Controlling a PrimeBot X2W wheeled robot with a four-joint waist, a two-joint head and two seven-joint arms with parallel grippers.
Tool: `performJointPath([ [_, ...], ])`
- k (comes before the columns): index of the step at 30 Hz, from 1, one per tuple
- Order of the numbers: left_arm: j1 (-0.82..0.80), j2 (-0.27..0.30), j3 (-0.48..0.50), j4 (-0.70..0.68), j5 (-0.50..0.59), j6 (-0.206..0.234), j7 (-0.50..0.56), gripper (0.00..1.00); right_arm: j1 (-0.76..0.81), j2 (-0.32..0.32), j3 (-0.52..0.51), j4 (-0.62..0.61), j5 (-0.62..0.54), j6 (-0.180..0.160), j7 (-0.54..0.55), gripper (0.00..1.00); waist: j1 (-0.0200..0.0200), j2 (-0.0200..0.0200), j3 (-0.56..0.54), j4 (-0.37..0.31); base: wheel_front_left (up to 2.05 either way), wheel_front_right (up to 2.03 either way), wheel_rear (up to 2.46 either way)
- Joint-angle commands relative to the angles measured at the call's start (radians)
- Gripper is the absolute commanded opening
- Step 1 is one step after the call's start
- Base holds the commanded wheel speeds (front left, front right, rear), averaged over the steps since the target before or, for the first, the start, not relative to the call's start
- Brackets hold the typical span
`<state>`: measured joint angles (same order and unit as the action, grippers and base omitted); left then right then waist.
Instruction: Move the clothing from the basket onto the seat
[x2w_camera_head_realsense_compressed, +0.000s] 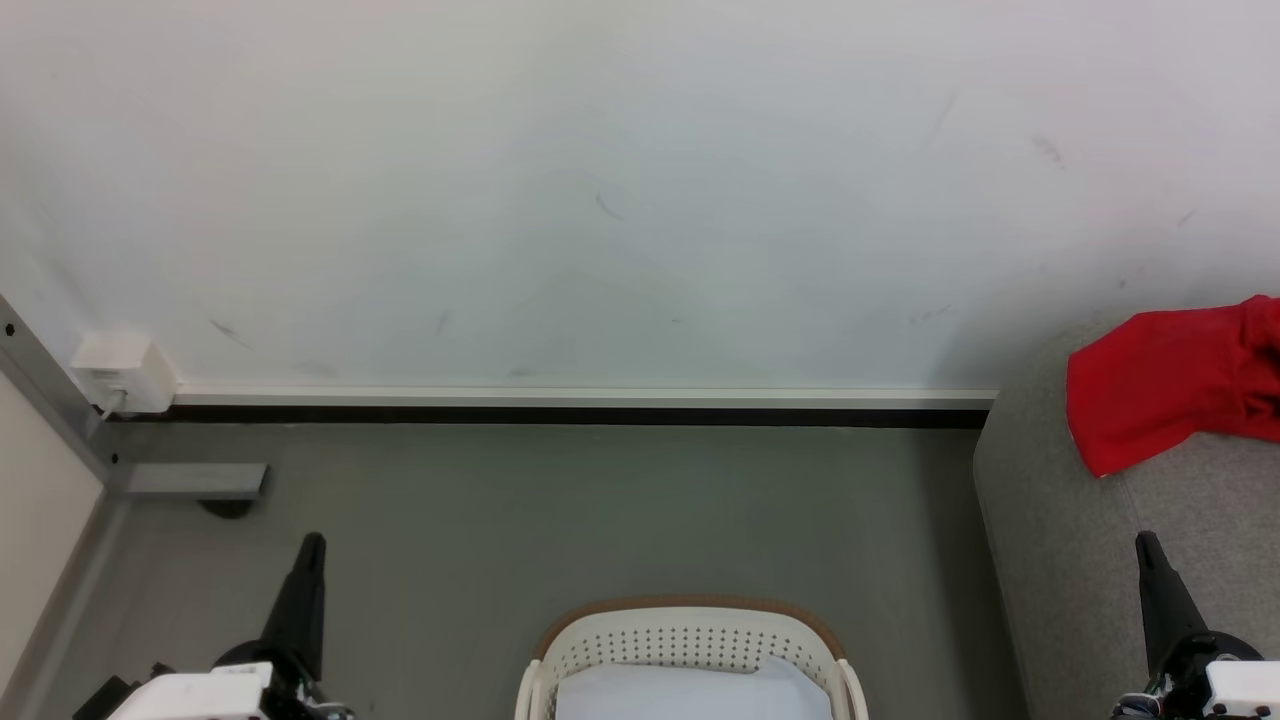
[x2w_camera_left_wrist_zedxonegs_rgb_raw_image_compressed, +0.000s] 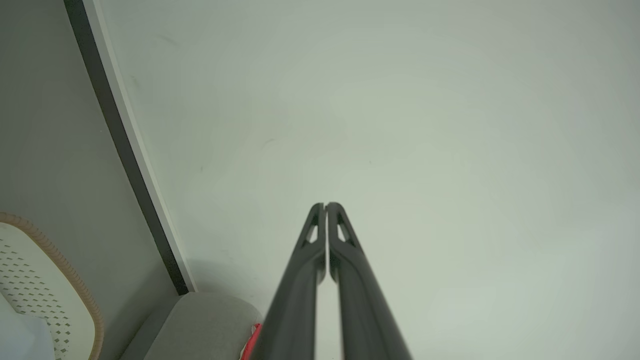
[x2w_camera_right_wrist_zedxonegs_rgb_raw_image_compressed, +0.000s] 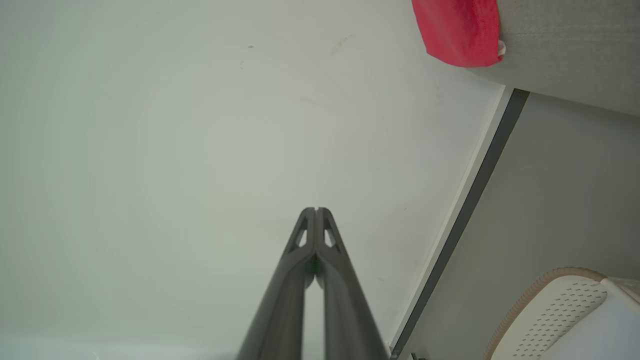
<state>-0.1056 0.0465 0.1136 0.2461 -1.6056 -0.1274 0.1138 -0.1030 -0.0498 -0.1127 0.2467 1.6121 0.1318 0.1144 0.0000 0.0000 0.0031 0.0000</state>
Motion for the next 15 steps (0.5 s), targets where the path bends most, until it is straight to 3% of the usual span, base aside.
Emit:
performJointPath([
  [1,-0.008,0.007,0.002,-0.003,-0.013,-0.006,0.004,0.0,-0.012,0.0,-0.004,-0.004,0.002,-0.002,0.003,0.0,0.0,0.0,0.0,0.0,0.0,0.0,0.0],
  [15,-0.008,0.007,0.002,-0.003,-0.014,-0.006,0.004,0.0,-0.012,0.0,-0.004,-0.004,0.002,-0.002,0.003,0.0,0.0,0.0,0.0,0.0,0.0,0.0,0.0],
])
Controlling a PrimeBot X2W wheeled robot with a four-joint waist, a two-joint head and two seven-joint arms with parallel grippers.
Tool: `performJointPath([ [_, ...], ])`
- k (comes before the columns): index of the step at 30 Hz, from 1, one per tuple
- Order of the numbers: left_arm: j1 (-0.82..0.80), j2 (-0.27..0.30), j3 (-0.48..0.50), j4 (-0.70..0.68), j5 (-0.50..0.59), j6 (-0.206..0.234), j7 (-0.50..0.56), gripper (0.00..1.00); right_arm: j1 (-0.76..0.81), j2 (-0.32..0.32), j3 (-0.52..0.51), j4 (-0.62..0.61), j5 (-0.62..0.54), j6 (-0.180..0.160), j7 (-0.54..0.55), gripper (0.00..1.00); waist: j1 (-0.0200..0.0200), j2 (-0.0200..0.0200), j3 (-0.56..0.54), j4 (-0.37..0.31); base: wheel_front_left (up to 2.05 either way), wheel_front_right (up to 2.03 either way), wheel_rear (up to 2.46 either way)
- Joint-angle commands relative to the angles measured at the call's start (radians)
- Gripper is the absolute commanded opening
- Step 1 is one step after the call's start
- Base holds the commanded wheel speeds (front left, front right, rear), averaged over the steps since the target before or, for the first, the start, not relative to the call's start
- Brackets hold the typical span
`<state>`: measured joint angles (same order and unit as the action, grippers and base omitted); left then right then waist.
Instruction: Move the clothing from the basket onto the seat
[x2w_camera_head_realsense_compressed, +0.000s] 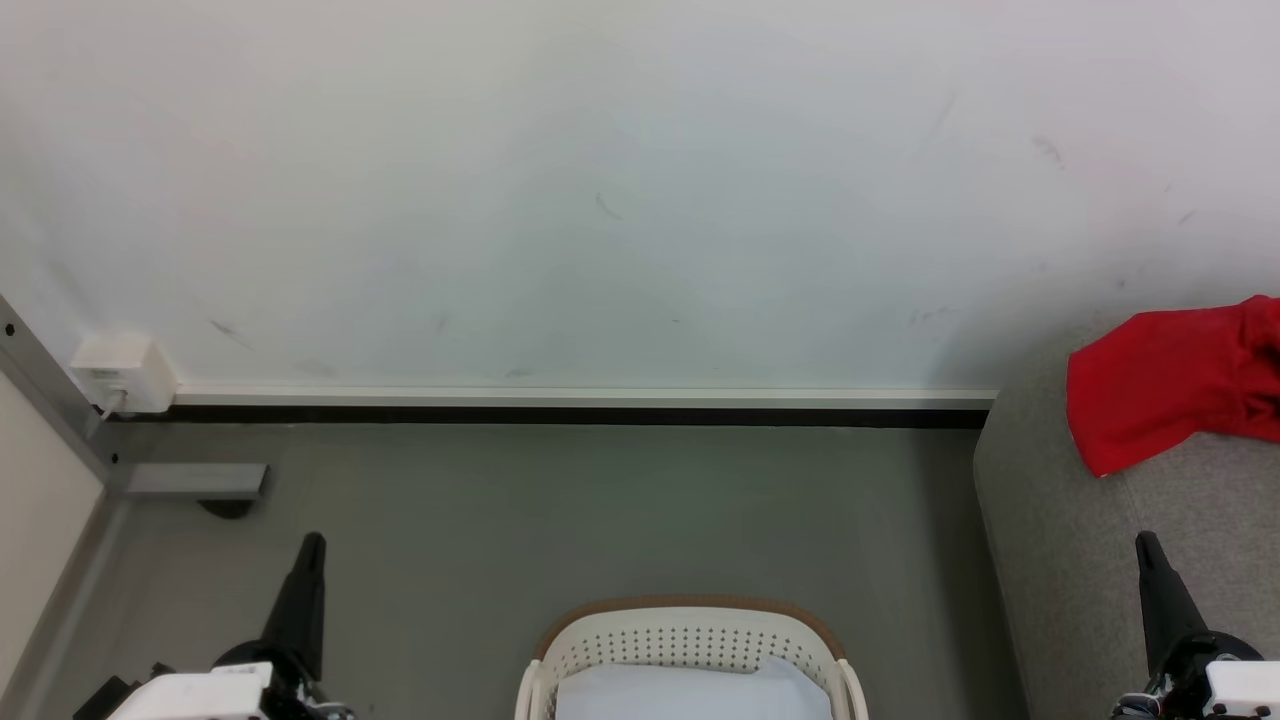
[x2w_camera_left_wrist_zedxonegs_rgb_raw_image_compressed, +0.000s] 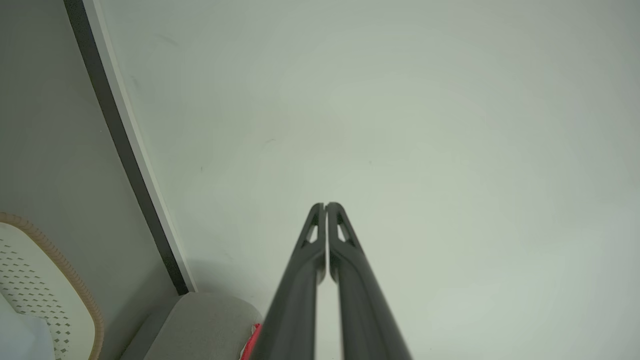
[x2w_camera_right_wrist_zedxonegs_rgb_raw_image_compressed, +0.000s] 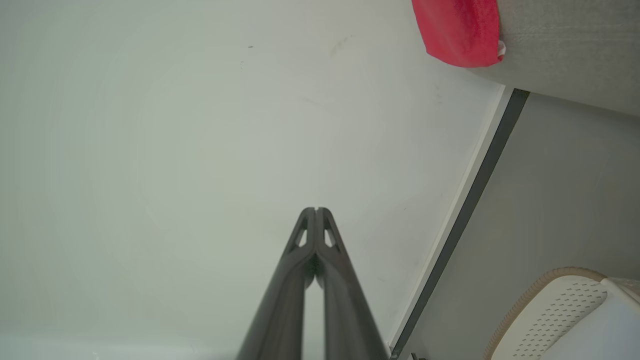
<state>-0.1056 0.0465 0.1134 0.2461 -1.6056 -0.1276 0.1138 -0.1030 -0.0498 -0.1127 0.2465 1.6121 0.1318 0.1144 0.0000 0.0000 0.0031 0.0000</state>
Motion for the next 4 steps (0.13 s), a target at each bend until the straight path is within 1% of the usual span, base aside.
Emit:
performJointPath([
  [1,-0.008,0.007,0.003,-0.003,-0.014,-0.006,0.004,0.0,-0.012,0.0,-0.004,-0.004,0.002,-0.002,0.003,0.0,0.0,0.0,0.0,0.0,0.0,0.0,0.0],
  [4,-0.008,0.007,0.003,-0.003,-0.014,-0.006,0.004,0.0,-0.012,0.0,-0.004,-0.004,0.002,-0.002,0.003,0.0,0.0,0.0,0.0,0.0,0.0,0.0,0.0],
])
